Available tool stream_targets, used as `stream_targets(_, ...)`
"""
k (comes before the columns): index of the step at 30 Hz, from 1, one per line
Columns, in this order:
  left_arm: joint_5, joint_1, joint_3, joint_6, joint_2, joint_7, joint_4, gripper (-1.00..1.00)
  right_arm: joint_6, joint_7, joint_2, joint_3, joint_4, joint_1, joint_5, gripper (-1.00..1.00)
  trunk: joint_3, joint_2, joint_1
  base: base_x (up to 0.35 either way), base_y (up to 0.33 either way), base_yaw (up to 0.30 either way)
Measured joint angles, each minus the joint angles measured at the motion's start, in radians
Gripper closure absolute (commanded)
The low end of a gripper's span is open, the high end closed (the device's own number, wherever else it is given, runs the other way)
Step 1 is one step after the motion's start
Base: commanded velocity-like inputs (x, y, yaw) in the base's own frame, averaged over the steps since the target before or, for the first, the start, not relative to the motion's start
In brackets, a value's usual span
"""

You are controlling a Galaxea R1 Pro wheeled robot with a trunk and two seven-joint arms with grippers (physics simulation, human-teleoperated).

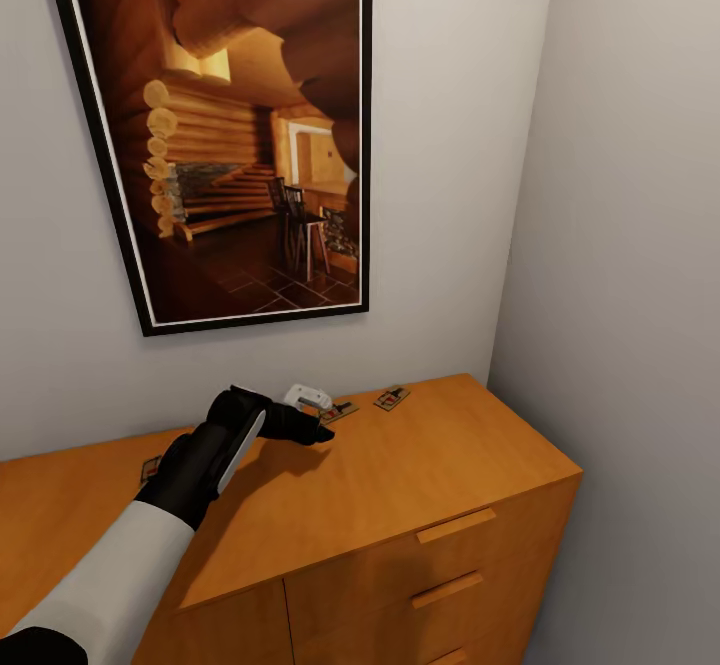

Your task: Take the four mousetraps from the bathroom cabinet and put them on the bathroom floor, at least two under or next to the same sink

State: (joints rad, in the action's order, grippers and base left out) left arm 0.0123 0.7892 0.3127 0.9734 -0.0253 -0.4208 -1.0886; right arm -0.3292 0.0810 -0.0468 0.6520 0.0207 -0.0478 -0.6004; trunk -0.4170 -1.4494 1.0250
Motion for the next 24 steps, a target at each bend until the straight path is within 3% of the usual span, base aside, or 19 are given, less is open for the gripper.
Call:
stream_targets(2, 0.000, 0.000, 0.003, -0.006, 0.000, 0.000, 0.004, -1.00, 0.003, 0.002, 0.001, 0.000, 0.002, -0.001, -0.028, 1.00, 0.000, 0.000, 0.000, 0.000, 0.000, 0.000)
stream_targets(6, 0.001, 0.000, 0.013, -0.017, 0.001, 0.000, 0.002, -1.00, 0.005, 0.003, 0.003, -0.001, 0.003, -0.001, -0.044, 1.00, 0.000, 0.000, 0.000, 0.000, 0.000, 0.000)
stream_targets(10, 0.001, 0.000, 0.030, -0.021, 0.001, 0.000, 0.003, -1.00, 0.005, 0.002, 0.004, 0.000, 0.003, -0.001, -0.048, 1.00, 0.000, 0.000, 0.000, 0.000, 0.000, 0.000)
stream_targets(24, 0.001, 0.000, 0.035, -0.021, 0.000, 0.000, 0.008, -1.00, 0.006, 0.004, 0.005, 0.001, 0.003, -0.001, -0.049, 1.00, 0.000, 0.000, 0.000, 0.000, 0.000, 0.000)
